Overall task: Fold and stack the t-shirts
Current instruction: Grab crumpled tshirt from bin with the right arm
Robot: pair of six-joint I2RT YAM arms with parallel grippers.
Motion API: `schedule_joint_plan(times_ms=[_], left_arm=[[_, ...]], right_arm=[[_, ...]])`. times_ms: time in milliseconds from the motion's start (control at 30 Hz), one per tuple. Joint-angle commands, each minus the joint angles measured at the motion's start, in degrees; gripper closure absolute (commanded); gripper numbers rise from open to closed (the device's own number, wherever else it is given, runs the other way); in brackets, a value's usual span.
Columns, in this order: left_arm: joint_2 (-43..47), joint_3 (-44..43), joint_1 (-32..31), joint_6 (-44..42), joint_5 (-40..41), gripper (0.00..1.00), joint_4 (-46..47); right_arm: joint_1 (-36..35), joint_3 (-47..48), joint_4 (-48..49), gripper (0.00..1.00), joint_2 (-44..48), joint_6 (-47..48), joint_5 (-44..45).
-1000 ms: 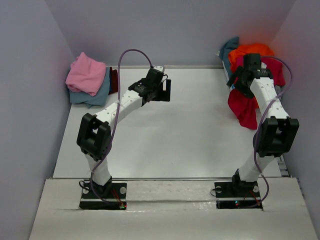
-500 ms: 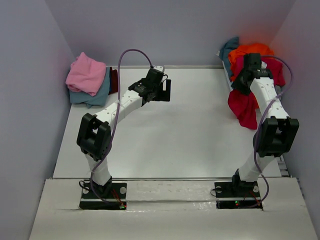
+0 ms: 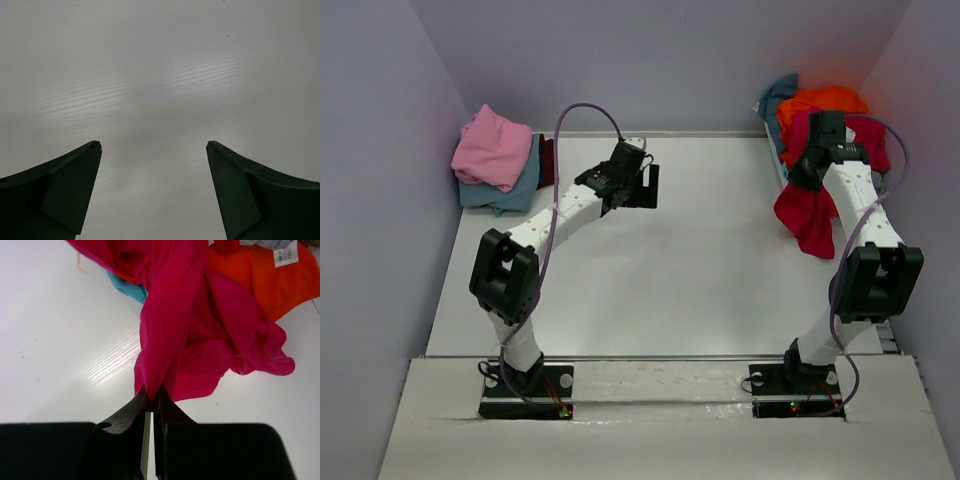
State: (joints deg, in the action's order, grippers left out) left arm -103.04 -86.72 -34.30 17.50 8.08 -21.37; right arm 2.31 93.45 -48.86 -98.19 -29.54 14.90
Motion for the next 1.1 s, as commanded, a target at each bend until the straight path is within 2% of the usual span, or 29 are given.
schedule_joint_plan(times_ms=[0,100,200,500,700,900,967,1000,1067], left_arm=[[5.92,1.90,-0.15,0.26,1.06,0.01,1.06],[7.06,3.57,-0.15,0.78,0.71,0.01,1.68],[8.47,5.59,-0.68,1.22,1.32,0.01,2.20],[10.23,7.70,-3.30,2.54,3.87,0.01,4.57],[10.75,10.07,-7.52,3.68,7.47,0.01,7.20],[12.95,19.03,-10.60,5.70,10.20,0.01,13.62],[13.84,22.11,-12.45,6.76,11.34,0.01,15.12],[14.53,22.90,-12.45,7.28,12.13,0.01,15.56],[14.80,23.44,-13.77,9.13,13.36,0.01,14.95]], right_arm=[[-1.16,1.55,-0.97,0.93,10.56,1.94,-2.85],[-1.16,2.79,-3.16,0.93,13.81,4.40,-7.60],[-1.86,1.75,-5.36,0.93,16.62,6.15,-16.79],[-6.35,-11.70,-4.05,0.93,29.18,7.56,-23.33],[-7.40,-19.07,-1.87,0.93,34.02,10.55,-22.54],[-10.82,-28.05,3.59,0.93,39.13,10.82,-20.10],[-13.28,-27.97,3.86,0.93,39.04,10.03,-16.67],[-13.90,-25.71,3.25,0.93,37.74,8.72,-12.30],[-13.91,-21.66,2.11,0.93,35.01,6.43,-11.20]])
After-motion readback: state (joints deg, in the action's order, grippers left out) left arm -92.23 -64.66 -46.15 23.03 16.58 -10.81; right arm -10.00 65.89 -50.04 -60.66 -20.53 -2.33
